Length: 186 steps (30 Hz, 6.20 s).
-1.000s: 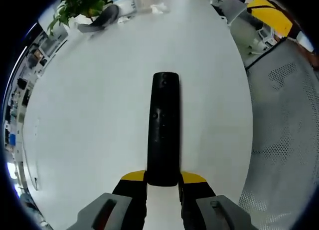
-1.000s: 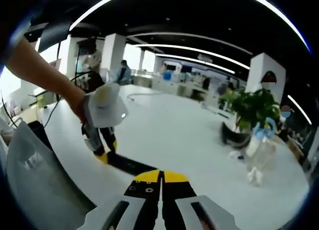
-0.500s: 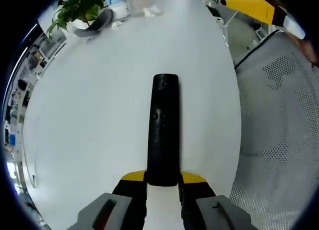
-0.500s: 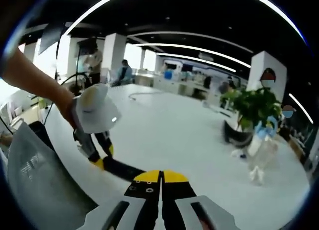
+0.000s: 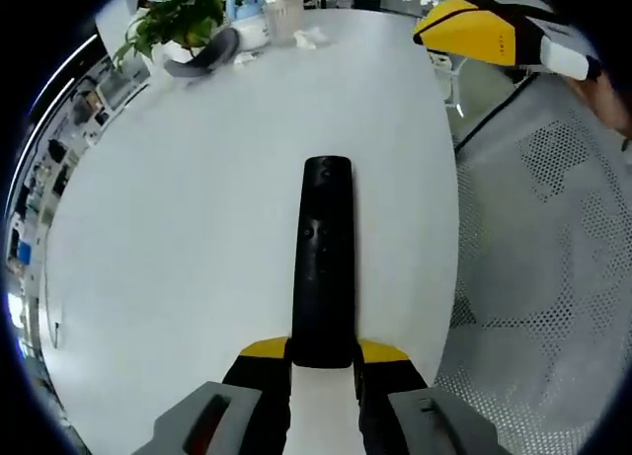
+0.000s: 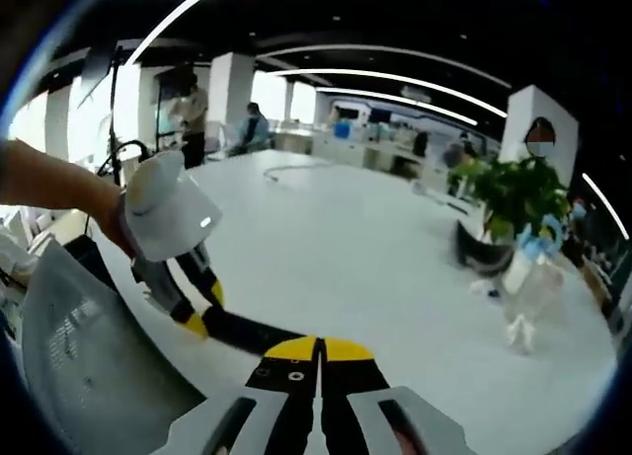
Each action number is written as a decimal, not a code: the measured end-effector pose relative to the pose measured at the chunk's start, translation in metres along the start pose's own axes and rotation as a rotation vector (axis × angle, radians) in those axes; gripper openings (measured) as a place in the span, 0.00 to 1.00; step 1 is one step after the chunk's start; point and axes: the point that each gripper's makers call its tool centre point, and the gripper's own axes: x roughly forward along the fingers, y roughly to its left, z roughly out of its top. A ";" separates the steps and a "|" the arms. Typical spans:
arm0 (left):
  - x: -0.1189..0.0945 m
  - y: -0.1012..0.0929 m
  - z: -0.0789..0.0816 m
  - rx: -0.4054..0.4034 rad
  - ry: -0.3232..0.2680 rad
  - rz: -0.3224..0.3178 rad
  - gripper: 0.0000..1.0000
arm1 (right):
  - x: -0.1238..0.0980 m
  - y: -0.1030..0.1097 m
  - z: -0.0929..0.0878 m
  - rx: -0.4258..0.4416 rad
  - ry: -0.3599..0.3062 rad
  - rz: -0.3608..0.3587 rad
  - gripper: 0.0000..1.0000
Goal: Press the specified remote control buttons in sequence, fully releasing each button before pressing the next.
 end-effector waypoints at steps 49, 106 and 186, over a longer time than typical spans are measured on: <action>-0.005 -0.029 0.002 -0.110 -0.395 0.073 0.24 | 0.081 0.015 -0.056 0.263 0.364 0.171 0.00; -0.003 -0.028 0.007 -0.144 -0.472 0.053 0.24 | 0.084 0.029 -0.059 0.207 0.331 0.235 0.00; -0.003 -0.027 0.008 -0.148 -0.486 0.059 0.25 | 0.083 0.052 -0.061 -0.050 0.338 0.275 0.00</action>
